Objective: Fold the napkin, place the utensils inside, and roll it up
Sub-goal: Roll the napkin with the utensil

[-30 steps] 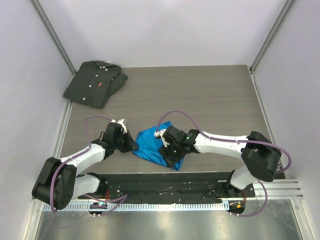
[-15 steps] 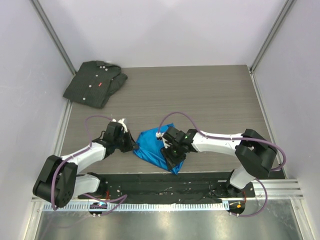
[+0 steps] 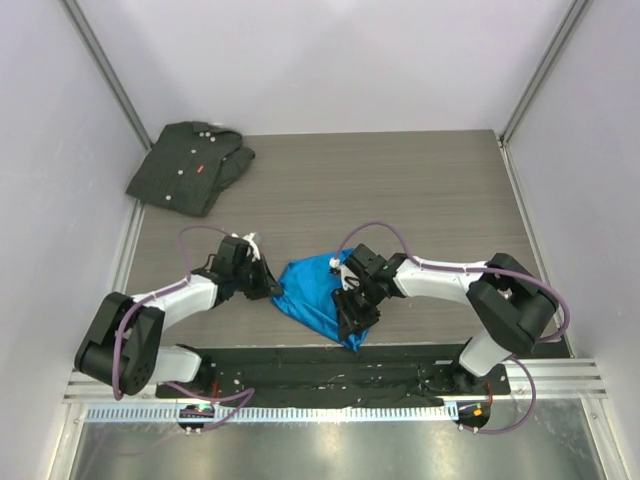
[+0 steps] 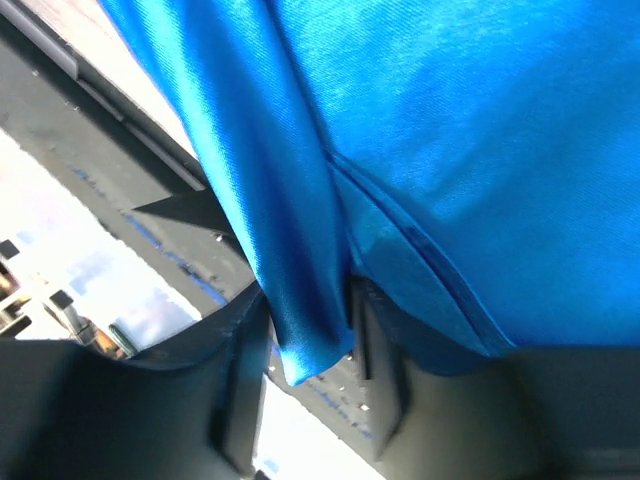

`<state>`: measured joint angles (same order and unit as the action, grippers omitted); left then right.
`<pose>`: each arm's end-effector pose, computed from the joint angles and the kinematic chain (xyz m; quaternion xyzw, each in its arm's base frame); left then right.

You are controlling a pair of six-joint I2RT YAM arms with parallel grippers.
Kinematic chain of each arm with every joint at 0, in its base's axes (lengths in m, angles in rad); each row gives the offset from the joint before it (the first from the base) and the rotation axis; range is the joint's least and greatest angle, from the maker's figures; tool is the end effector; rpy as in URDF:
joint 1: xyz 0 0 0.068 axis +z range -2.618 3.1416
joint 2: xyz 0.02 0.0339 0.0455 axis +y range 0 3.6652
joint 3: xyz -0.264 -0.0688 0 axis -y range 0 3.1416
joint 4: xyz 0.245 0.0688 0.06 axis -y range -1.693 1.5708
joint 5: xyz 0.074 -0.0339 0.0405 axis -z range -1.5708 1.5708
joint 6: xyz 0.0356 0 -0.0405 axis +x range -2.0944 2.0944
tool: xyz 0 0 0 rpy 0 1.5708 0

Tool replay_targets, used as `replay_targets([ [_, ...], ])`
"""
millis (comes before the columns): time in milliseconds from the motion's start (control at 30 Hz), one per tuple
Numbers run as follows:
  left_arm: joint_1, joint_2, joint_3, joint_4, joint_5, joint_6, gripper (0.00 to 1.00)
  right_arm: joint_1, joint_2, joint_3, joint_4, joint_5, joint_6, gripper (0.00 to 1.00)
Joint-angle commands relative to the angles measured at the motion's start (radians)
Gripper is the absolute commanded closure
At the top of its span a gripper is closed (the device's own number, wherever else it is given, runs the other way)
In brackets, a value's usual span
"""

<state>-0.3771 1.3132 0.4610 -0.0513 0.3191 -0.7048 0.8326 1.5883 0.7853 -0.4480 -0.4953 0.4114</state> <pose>0.2059 -0.0936 0.1392 -0.1008 0.9288 -0.2952 0.1999 0.1699 0.2119 0.1429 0.2383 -0.9278 -0.2866 0.0156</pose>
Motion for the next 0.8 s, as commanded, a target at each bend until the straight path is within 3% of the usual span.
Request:
replay_targets([
  [0, 0.003, 0.066, -0.004, -0.055, -0.058, 0.015, 1.0, -0.003, -0.042, 0.037, -0.118, 0.03, -0.009, 0.45],
  [267, 0.003, 0.083, 0.011, -0.065, -0.051, 0.013, 1.0, 0.012, -0.125, 0.259, -0.383, 0.233, -0.055, 0.26],
  [467, 0.003, 0.093, 0.027, -0.087, -0.049, 0.014, 1.0, 0.157, -0.137, 0.38, -0.315, 0.539, -0.108, 0.25],
  [667, 0.003, 0.101, 0.039, -0.093, -0.045, 0.013, 1.0, 0.189, -0.007, 0.349, -0.297, 0.54, -0.054, 0.26],
  [767, 0.003, 0.098, 0.038, -0.097, -0.046, 0.014, 1.0, 0.194, -0.019, 0.296, -0.302, 0.526, -0.022, 0.26],
])
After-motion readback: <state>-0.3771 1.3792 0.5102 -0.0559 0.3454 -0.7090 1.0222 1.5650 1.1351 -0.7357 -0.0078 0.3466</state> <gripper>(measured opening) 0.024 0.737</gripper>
